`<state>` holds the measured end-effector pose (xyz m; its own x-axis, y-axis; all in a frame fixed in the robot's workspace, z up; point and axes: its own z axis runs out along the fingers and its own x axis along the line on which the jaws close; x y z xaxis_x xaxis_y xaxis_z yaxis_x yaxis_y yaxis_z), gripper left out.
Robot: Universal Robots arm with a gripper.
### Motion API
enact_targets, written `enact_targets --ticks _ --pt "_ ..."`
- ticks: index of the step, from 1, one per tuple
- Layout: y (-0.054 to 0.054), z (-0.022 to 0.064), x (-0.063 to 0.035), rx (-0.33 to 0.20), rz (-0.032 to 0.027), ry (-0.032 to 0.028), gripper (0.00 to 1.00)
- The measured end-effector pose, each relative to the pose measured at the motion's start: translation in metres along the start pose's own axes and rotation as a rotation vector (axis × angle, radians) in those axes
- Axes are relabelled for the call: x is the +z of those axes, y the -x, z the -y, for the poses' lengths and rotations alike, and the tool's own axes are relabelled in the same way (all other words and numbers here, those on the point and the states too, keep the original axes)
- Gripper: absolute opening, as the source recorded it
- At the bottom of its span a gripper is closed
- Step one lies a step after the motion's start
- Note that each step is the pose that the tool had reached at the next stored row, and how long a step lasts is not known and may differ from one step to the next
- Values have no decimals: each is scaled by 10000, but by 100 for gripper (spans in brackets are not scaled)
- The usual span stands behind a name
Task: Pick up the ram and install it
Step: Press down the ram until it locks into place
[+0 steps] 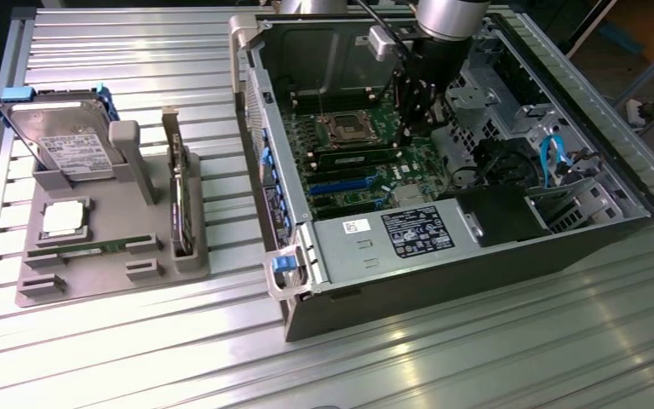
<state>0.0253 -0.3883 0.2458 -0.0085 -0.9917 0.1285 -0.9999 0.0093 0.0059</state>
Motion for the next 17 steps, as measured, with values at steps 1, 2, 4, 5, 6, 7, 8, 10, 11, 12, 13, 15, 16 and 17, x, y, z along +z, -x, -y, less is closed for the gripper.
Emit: enact_targets --ticks 1,2,4,5,6,7,8,10,11,12,13,15,16,17 --pt "0 0 0 0 0 0 11" --pt "0 0 -1 0 -1 1 11" --pt "-1 -15 -1 -2 -4 0 11" --pt "-1 -47 -1 0 -4 0 11" --pt "-1 -82 1 0 -3 -3 11" --pt "-1 -122 2 -1 -2 -7 11" --pt "-2 -176 3 2 -2 -12 11" --pt "-3 -270 5 4 -2 -25 11" --pt "-2 -322 6 4 -1 -34 11" --pt "-2 -370 7 5 -2 -41 11" --pt "-3 -417 7 7 -3 -49 11" --pt "-4 -508 10 8 -2 -63 11" --pt "-4 -579 11 9 -2 -72 11" --pt "-5 -612 12 9 -2 -75 11"
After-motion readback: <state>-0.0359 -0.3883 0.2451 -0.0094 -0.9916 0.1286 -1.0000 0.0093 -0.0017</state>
